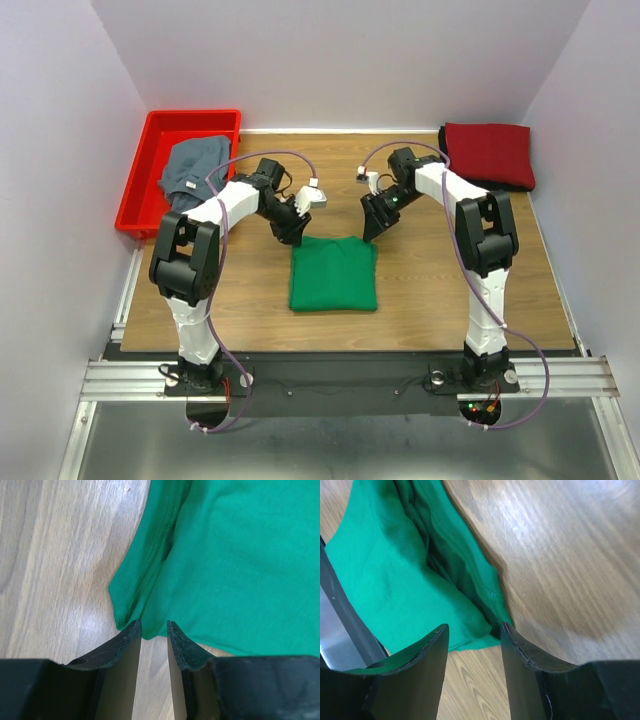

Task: Fold and stack the t-shirts
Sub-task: Fold the tshirt

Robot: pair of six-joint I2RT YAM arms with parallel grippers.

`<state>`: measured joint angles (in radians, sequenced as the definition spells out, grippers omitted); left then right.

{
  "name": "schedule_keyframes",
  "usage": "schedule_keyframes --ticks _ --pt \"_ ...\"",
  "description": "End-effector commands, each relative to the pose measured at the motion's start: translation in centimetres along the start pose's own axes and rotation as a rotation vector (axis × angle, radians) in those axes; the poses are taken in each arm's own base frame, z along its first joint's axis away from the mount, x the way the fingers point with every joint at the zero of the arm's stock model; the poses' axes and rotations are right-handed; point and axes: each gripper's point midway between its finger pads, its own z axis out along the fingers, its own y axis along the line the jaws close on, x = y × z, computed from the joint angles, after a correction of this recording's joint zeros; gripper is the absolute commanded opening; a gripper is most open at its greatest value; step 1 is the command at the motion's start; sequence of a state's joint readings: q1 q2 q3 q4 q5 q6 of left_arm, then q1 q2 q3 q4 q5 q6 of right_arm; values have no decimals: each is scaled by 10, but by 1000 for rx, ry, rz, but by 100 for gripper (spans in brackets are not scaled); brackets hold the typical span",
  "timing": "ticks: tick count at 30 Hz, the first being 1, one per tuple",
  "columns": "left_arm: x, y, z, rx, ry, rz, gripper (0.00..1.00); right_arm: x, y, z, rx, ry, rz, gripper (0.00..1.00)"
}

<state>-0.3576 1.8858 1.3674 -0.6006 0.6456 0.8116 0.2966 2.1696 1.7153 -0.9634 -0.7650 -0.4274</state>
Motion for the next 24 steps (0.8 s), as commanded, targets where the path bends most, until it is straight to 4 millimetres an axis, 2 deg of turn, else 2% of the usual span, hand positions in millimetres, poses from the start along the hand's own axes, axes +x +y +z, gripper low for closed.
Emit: schedule_keyframes --ticks 1,8,16,20,21,24 --pt "8 -5 -4 18 20 11 38 9 9 6 -48 25 2 51" --pt "15 -3 3 23 41 15 38 13 9 10 -54 38 5 49" --pt "23 -3 5 31 64 28 29 11 12 7 -53 32 -3 38" --pt "22 -3 3 35 60 32 16 8 15 5 -57 20 -9 25" --pt "21 -3 3 38 59 31 10 7 16 3 -57 18 -11 21" --pt "15 -4 -1 44 49 39 0 4 18 -1 -52 10 -14 14"
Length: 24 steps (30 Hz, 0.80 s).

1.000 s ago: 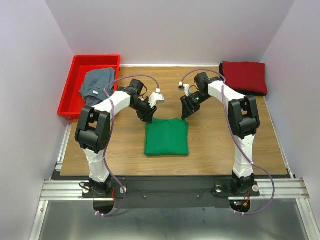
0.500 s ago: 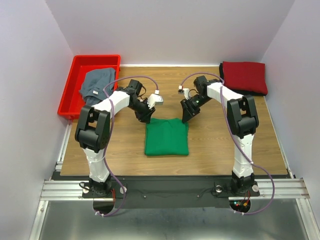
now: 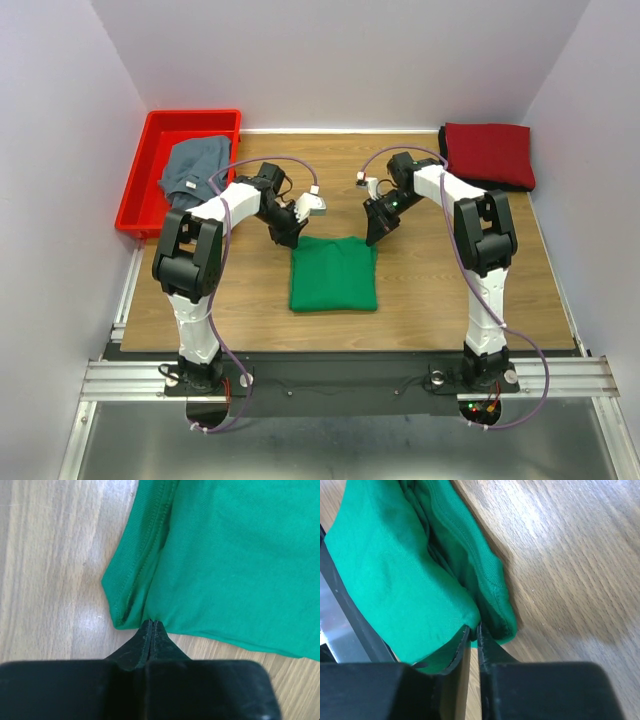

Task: Fold and stack the t-shirts
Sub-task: Fold the tshirt

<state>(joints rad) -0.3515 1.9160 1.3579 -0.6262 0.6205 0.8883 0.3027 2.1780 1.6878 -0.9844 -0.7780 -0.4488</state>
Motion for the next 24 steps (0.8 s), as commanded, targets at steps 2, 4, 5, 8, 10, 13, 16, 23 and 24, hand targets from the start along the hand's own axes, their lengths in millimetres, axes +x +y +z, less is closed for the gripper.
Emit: schedule_keyframes --ticks 2,4,5,8,10,13,16,23,24 --pt "-8 -6 -12 26 -13 7 0 -12 19 -12 -17 -34 -36 10" --pt "-9 -7 -14 29 -12 1 0 -11 22 -15 -16 -34 -35 6" --pt "-11 -9 -18 29 -11 2 0 -11 26 -19 -12 -38 -37 4" --pt "-17 -10 -27 21 -17 3 0 -9 32 -26 0 -40 -43 1" --pt "-20 -10 -32 13 -20 7 0 -7 33 -29 14 -38 -46 2" --pt "-24 -9 -37 -2 -20 13 0 -4 30 -32 43 -26 -50 1" --pt "-27 -5 -38 -7 -16 14 0 -1 25 -31 63 -14 -42 1" --pt "-32 9 -33 -17 -6 -6 0 9 -2 -30 142 28 -28 1" --pt "-30 13 -30 -23 -5 -24 0 9 -5 -29 149 28 -29 1"
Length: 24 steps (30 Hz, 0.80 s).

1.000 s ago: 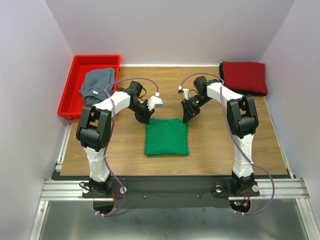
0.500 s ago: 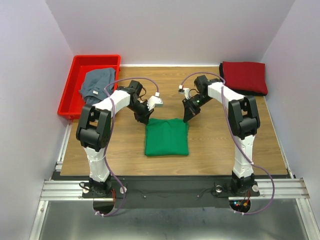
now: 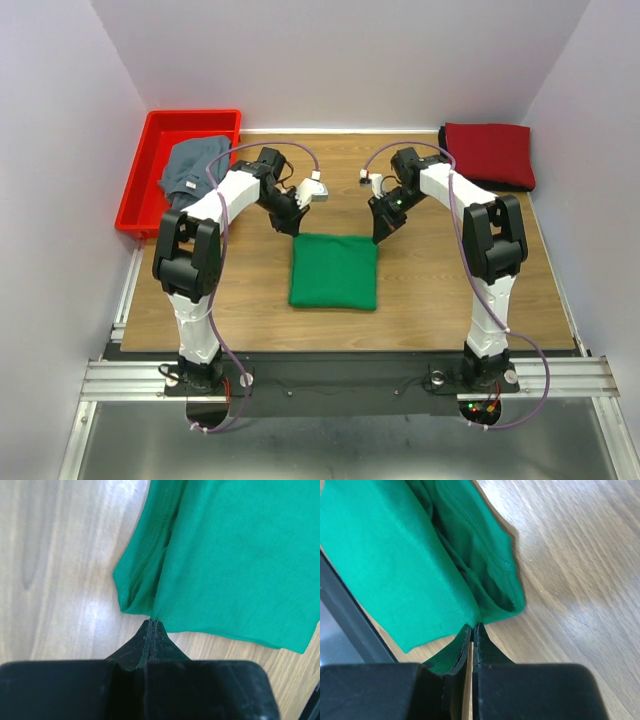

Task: Fold and stack the t-shirts
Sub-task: Fold the tshirt

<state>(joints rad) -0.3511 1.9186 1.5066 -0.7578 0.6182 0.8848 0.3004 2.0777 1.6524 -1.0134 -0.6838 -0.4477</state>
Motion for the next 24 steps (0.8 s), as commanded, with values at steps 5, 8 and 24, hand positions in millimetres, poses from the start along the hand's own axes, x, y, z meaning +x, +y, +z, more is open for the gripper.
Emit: schedule_keyframes --ticks 5,8,24 --pt "4 26 13 -58 4 -57 0 1 -33 12 77 25 9 1" --pt "6 39 20 -94 7 -74 0 0 -42 18 94 25 20 1" --pt "-47 90 -42 -291 -175 -84 72 -57 -50 -31 224 -131 42 58"
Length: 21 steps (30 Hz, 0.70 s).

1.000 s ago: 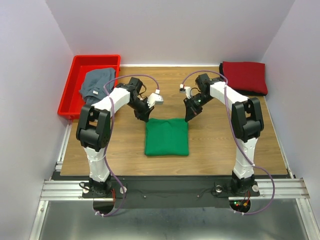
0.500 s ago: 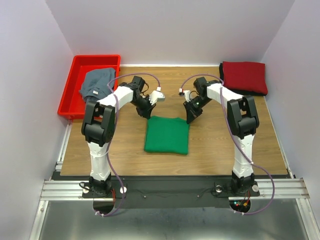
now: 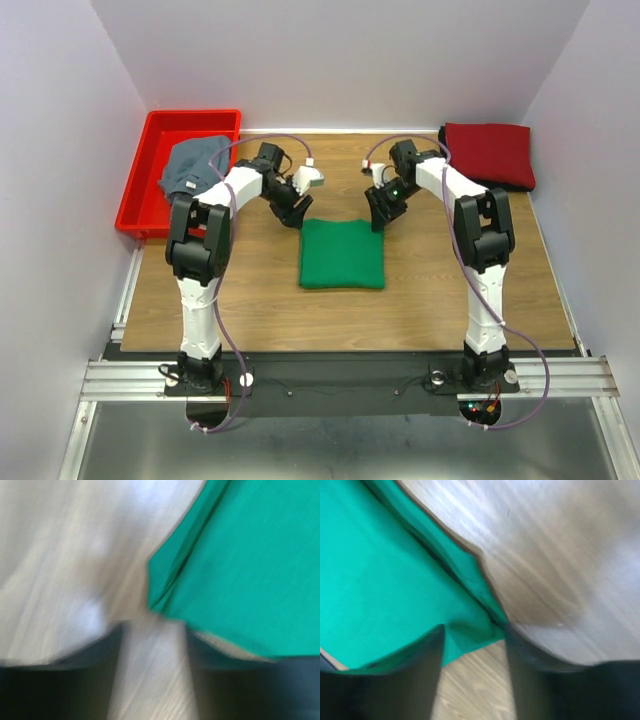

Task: Fold and stack the t-shirts
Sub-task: Fold the tshirt

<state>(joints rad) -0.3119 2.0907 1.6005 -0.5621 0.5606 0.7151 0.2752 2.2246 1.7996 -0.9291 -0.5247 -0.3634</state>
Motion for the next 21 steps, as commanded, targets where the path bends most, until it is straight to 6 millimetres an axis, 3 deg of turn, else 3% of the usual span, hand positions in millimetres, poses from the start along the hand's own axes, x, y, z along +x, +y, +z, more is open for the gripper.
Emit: schedule_keyframes --ticks 1,2,3,5,6,7,10,11,12,14,15,16,17,18,19,20,21 --pt "-66 25 -92 -201 -186 74 95 -40 25 -65 38 -164 -15 63" --pt "-71 25 -103 -227 -200 81 95 -40 31 -75 39 -183 -20 68" --pt "-80 25 -116 -258 -227 97 96 -41 37 -83 40 -200 -24 79" --pt "-98 19 -151 -311 -300 113 95 -44 52 -105 35 -244 -33 89" --pt "-105 14 -161 -319 -332 112 95 -41 53 -102 25 -239 -27 89" --pt "-110 9 -170 -326 -368 72 96 -43 62 -115 24 -267 -43 97" --pt "-134 -10 -209 -357 -545 25 96 -39 83 -131 -26 -314 -43 100" --pt "-139 -19 -215 -332 -622 -118 96 -39 90 -133 -51 -330 -31 100" --pt "-139 -25 -222 -346 -686 -154 96 -40 99 -131 -113 -349 14 100" --pt "-133 -32 -216 -304 -746 -322 96 -45 116 -133 -209 -379 77 100" --pt "-132 -44 -211 -235 -741 -287 96 -45 120 -130 -242 -378 103 100" --pt "-130 -57 -204 -140 -726 -268 96 -40 122 -123 -287 -364 119 100" --pt "-125 -84 -190 24 -707 -246 96 -38 130 -122 -349 -351 196 100" --pt "-124 -93 -180 113 -700 -326 96 -48 137 -124 -409 -396 180 100" --pt "-124 -114 -174 242 -694 -341 96 -40 136 -112 -449 -378 232 100" --pt "-107 -124 -154 317 -663 -427 97 -50 137 -111 -482 -410 269 100" --pt "-116 -128 -158 371 -716 -448 97 -49 138 -106 -523 -404 296 100"
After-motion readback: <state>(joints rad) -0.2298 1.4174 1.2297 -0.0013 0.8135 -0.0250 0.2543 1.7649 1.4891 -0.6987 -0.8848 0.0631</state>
